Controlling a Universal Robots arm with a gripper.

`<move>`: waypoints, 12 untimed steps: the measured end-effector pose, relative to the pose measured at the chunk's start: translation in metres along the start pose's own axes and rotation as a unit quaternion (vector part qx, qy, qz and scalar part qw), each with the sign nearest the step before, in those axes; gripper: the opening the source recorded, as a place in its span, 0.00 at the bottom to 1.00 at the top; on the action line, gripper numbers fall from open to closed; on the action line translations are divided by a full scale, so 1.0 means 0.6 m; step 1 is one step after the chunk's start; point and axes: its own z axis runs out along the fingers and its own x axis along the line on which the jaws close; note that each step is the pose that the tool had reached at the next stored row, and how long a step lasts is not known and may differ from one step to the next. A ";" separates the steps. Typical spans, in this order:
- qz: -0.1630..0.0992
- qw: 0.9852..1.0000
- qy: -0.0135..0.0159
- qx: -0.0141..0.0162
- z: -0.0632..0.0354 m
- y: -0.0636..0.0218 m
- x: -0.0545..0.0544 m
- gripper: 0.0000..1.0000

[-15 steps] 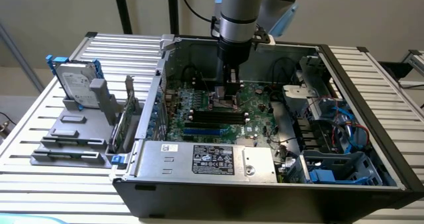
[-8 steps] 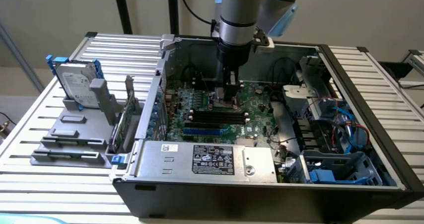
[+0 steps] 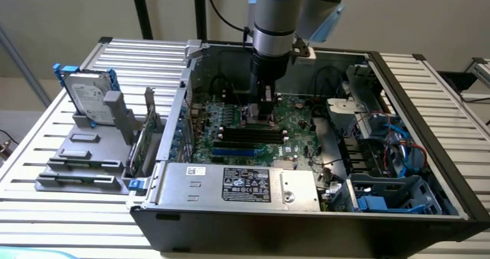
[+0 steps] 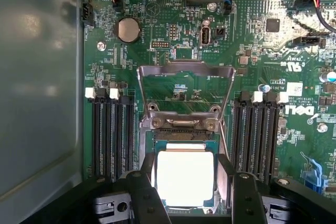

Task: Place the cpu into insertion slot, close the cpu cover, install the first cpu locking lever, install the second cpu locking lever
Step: 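Place the cpu into insertion slot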

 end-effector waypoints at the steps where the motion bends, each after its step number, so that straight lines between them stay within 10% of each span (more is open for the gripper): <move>1: 0.000 1.000 0.000 0.000 0.002 0.000 0.000 0.55; 12: 0.000 1.000 0.000 0.000 0.014 0.000 0.000 0.55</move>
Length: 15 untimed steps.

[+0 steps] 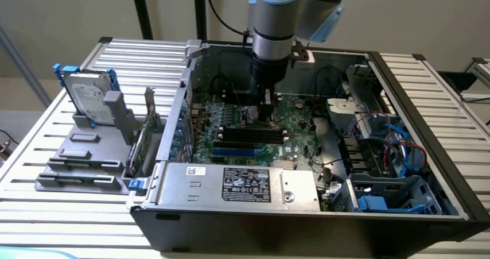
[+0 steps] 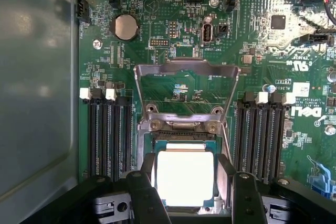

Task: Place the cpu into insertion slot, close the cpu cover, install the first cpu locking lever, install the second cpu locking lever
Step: 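Place the cpu into insertion slot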

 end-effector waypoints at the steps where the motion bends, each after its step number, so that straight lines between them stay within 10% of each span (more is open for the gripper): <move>1: 0.000 1.000 0.000 0.000 0.001 0.000 0.000 0.55; 15: 0.009 1.000 0.000 0.001 0.010 0.000 0.000 0.55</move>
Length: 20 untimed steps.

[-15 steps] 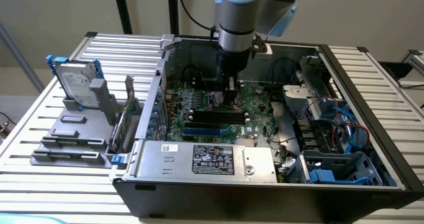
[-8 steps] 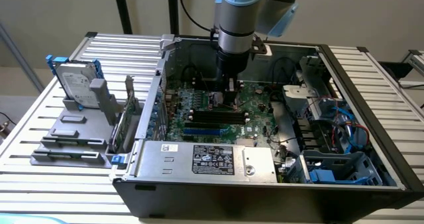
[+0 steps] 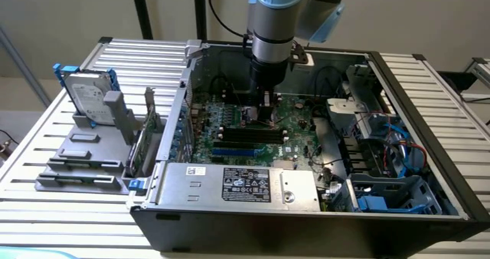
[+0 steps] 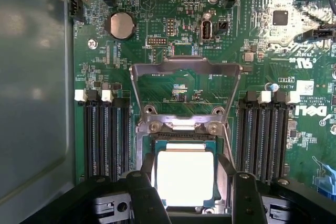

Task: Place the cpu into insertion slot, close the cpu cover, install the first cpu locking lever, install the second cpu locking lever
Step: 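Place the cpu into insertion slot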

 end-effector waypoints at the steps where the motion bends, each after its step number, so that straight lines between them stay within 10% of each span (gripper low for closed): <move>1: 0.000 1.000 0.000 0.000 0.001 0.000 0.000 0.55; 20: 0.001 1.000 0.000 0.003 0.010 0.000 0.004 0.55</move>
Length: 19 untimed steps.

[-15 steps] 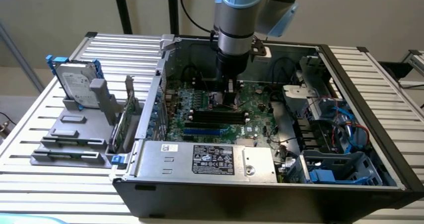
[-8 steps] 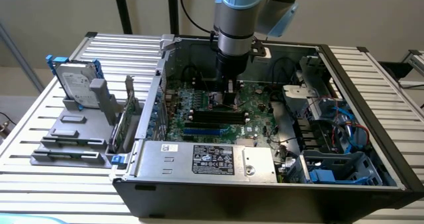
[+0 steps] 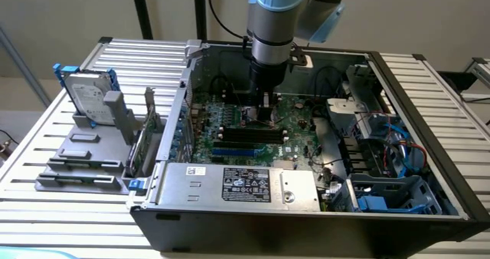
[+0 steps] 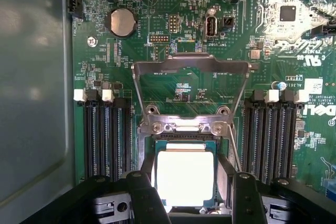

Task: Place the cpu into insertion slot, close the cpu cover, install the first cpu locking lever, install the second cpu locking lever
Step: 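Place the cpu into insertion slot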

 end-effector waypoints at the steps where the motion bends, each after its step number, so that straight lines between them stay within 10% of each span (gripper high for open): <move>1: 0.000 1.000 0.000 0.000 0.001 0.000 0.000 0.55; 19: 0.001 1.000 0.000 0.004 0.005 0.000 0.001 0.55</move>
